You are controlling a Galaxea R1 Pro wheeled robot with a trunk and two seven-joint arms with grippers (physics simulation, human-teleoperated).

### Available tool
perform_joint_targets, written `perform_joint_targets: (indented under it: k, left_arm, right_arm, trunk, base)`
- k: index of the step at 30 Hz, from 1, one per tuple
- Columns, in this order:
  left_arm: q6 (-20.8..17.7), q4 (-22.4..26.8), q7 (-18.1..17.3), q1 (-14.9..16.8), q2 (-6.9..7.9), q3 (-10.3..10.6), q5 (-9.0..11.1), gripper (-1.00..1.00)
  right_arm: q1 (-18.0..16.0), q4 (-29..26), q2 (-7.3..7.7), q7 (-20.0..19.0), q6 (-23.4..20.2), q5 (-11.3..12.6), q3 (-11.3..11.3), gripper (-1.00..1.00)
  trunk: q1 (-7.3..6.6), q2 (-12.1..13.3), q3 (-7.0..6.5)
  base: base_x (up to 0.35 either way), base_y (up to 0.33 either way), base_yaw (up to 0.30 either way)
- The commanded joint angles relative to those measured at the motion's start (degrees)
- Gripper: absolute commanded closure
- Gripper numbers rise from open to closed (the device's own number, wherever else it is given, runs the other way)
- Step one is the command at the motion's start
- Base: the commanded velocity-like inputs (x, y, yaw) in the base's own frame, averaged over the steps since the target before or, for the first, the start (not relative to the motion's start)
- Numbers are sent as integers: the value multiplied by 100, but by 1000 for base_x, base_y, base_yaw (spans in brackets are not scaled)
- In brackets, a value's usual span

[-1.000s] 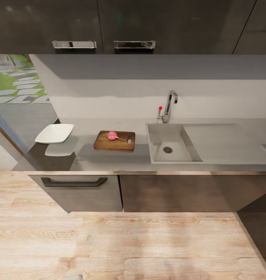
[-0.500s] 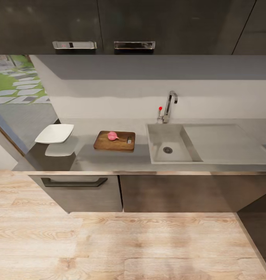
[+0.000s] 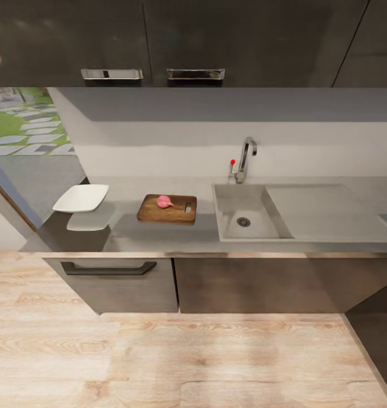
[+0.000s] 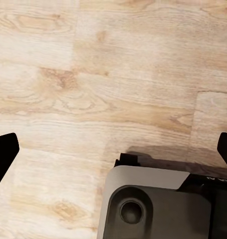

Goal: In the kitchen, take the Vidalia onion out of the sink, dice it on the chopping board with the paring knife, put the diced onion into the bowl on the countertop, then place both the paring knife and the chopping board into the sink.

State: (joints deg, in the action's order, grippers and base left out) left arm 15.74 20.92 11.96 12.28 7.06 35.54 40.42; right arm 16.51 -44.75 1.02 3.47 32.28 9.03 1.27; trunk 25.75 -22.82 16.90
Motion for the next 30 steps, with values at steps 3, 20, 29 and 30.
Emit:
perform_joint_targets:
  k: [3,20,29,30]
  left_arm:
    - [17,8,43,3,6,49,35,-100]
    - [17,8,43,3,6,49,45,-100]
    - [17,-56,43,3,6,49,30,-100]
    - [17,-56,43,3,6,49,29,-100]
  right_arm:
    - [2,-8,3,14,7,28,14,-100]
    - [2,-15,3,14,15,28,14,-100]
    - [1,-16,3,14,16,29,14,-100]
    - [1,-16,3,14,16,30,14,-100]
  trunk:
    - [4,-10,-19]
    - [4,-10,-172]
    - [4,-10,-253]
    - [4,-10,-262]
  base:
    - [0,0,0]
    - [0,0,0]
    - [0,0,0]
    - [0,0,0]
